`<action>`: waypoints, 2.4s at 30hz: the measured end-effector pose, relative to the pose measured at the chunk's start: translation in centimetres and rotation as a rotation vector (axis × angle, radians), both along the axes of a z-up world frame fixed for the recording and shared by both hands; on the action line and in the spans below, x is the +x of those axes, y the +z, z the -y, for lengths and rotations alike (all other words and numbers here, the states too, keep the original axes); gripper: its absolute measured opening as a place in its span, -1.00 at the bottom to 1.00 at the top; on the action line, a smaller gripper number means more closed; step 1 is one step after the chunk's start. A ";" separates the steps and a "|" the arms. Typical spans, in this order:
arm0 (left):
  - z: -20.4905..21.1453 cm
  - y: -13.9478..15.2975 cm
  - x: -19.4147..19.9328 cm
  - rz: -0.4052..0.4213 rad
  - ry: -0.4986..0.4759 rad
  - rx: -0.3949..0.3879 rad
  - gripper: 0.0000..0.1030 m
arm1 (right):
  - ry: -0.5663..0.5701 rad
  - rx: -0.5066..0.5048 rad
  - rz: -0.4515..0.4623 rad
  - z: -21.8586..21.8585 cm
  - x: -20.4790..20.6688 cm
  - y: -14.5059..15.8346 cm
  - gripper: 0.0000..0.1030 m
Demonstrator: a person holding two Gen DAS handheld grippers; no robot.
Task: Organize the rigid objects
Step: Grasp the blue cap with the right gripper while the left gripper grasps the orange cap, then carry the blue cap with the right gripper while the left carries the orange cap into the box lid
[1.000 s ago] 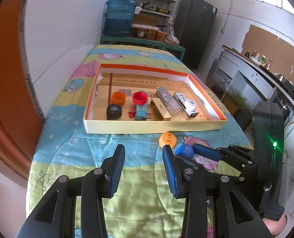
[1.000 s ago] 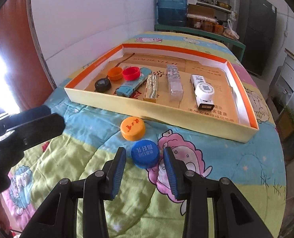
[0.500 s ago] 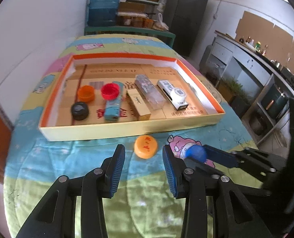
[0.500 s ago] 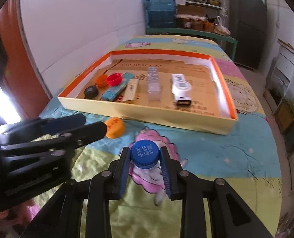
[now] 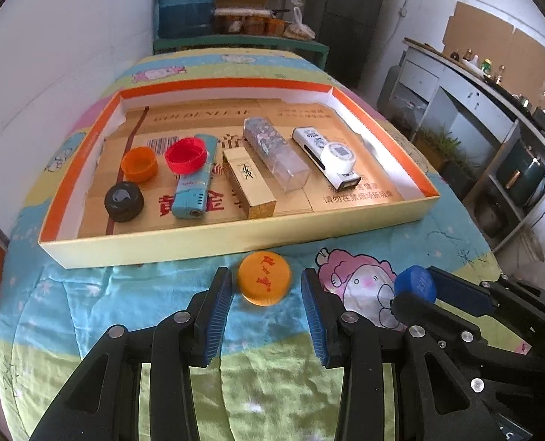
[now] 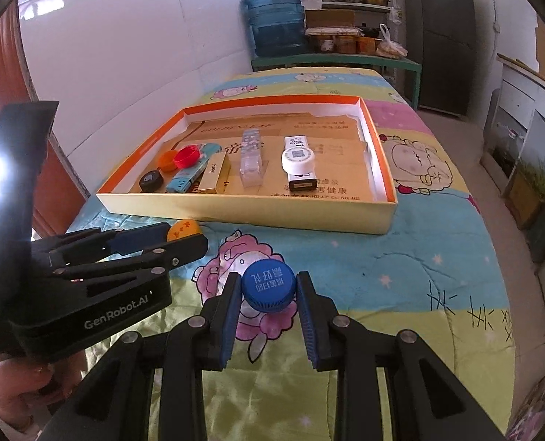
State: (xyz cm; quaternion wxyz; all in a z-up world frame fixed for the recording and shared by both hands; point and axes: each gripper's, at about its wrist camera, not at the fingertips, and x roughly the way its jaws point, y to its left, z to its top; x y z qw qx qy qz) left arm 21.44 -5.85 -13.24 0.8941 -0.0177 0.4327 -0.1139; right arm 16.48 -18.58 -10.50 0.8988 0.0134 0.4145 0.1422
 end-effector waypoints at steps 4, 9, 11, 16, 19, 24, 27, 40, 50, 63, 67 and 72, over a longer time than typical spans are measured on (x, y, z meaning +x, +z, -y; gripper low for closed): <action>0.0 -0.1 0.0 0.005 0.007 0.004 -0.27 | -0.003 0.007 -0.008 0.2 0.1 -0.2 -0.41; -0.2 -0.1 -0.3 0.014 0.009 0.013 -0.41 | 0.000 0.011 -0.012 0.2 0.0 -0.3 -0.41; -0.3 0.1 -0.4 0.021 0.010 0.014 -0.41 | 0.002 0.011 -0.010 0.1 0.0 -0.2 -0.41; -0.6 1.2 -1.0 0.044 0.012 0.003 -0.41 | 0.007 0.008 0.001 -0.1 -0.1 0.2 -0.41; -0.8 1.9 -1.4 0.062 0.014 -0.003 -0.41 | 0.011 0.004 0.010 -0.4 -0.1 0.7 -0.41; -1.5 3.4 -2.0 0.088 0.019 -0.023 -0.41 | 0.017 -0.003 0.028 -0.8 -0.3 1.7 -0.41; -2.0 4.3 -2.3 0.103 0.024 -0.035 -0.41 | 0.021 -0.008 0.044 -1.0 -0.4 2.5 -0.41; -4.9 9.6 -3.0 0.190 0.041 -0.063 -0.41 | 0.060 -0.031 0.127 -2.9 -0.4 7.2 -0.41; -6.8 14.5 -1.6 0.267 0.047 -0.051 -0.41 | 0.066 -0.018 0.181 -2.5 1.7 11.1 -0.41; -7.8 16.2 1.8 0.280 0.066 -0.060 -0.41 | 0.021 0.003 0.191 -0.7 5.7 13.0 -0.41; -7.7 15.9 3.0 0.272 0.070 -0.077 -0.41 | 0.010 0.015 0.180 -0.4 7.0 12.7 -0.41; -7.4 14.5 5.0 0.247 0.077 -0.080 -0.41 | 0.013 0.017 0.156 -0.5 8.4 11.7 -0.41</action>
